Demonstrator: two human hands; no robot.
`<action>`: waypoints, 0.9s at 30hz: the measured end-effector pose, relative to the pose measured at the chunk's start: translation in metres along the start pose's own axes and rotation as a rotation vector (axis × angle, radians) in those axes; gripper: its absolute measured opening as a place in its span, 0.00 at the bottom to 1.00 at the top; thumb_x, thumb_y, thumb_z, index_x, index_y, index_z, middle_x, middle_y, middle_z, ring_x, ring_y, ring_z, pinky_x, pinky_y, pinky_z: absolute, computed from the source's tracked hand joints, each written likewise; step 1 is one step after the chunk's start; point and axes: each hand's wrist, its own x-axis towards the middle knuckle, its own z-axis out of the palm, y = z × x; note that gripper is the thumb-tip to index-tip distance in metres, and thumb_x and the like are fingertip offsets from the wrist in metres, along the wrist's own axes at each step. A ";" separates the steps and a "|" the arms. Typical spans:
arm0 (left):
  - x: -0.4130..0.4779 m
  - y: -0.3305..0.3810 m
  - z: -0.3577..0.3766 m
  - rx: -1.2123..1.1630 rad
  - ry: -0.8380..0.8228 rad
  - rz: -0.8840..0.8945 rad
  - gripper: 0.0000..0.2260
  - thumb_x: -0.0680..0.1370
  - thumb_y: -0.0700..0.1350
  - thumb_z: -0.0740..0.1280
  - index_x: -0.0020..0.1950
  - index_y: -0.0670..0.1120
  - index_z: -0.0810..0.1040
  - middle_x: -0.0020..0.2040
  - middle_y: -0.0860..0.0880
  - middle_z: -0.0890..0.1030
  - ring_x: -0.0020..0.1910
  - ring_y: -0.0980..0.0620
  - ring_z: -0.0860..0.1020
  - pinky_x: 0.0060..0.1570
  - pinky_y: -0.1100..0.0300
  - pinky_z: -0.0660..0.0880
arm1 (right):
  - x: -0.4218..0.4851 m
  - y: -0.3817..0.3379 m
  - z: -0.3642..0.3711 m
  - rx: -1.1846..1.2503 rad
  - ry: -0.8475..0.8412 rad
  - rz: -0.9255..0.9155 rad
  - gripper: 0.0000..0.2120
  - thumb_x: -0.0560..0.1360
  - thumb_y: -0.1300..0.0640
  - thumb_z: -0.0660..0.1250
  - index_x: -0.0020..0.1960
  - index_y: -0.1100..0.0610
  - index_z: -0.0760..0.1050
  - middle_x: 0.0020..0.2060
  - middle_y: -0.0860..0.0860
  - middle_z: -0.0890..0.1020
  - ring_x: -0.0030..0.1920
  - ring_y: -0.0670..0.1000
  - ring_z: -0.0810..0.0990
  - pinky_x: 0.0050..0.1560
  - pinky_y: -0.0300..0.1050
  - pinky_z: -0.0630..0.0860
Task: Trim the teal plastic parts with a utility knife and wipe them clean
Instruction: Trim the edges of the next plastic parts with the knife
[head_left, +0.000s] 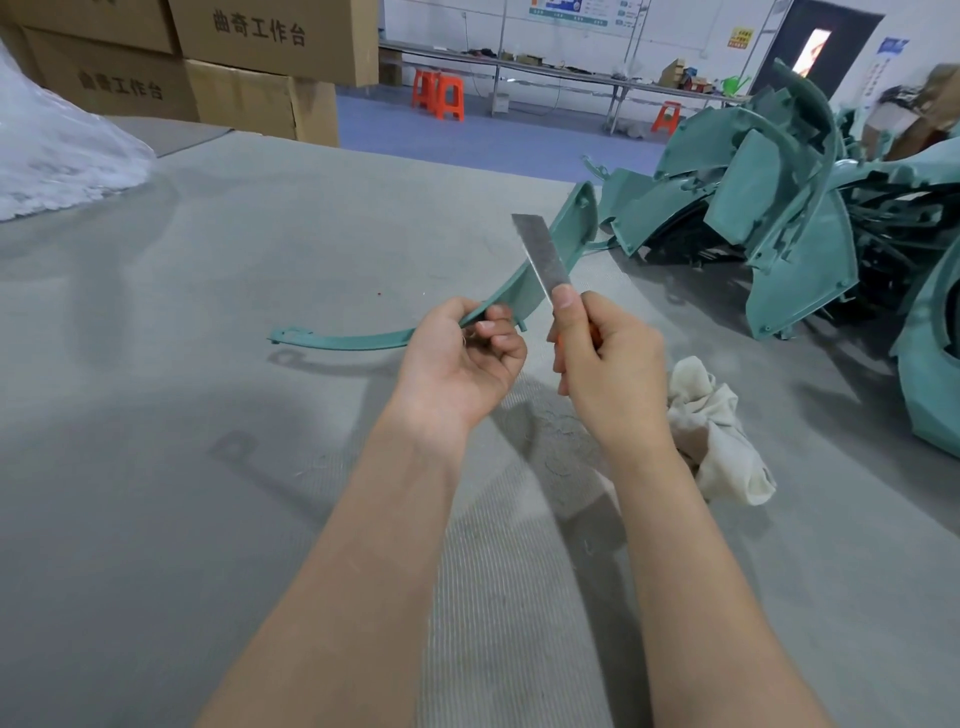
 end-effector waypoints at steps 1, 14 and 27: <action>0.000 0.000 0.000 0.000 0.000 -0.003 0.11 0.78 0.36 0.52 0.37 0.42 0.68 0.25 0.49 0.68 0.19 0.58 0.63 0.21 0.69 0.62 | 0.000 0.000 0.000 -0.004 0.003 0.000 0.25 0.82 0.45 0.58 0.38 0.66 0.72 0.29 0.61 0.76 0.31 0.62 0.76 0.35 0.57 0.74; -0.002 0.001 0.001 -0.016 0.006 -0.021 0.10 0.78 0.36 0.52 0.38 0.42 0.68 0.25 0.49 0.68 0.19 0.57 0.63 0.21 0.70 0.62 | 0.001 -0.001 0.000 -0.021 -0.038 0.013 0.25 0.81 0.45 0.58 0.38 0.65 0.72 0.29 0.61 0.76 0.31 0.62 0.75 0.34 0.58 0.74; -0.001 0.002 0.000 0.050 0.051 0.053 0.09 0.78 0.36 0.53 0.40 0.43 0.67 0.24 0.48 0.68 0.19 0.57 0.63 0.21 0.68 0.62 | 0.002 0.001 -0.002 -0.010 -0.088 0.043 0.23 0.81 0.45 0.59 0.35 0.61 0.72 0.28 0.57 0.76 0.29 0.58 0.75 0.33 0.54 0.75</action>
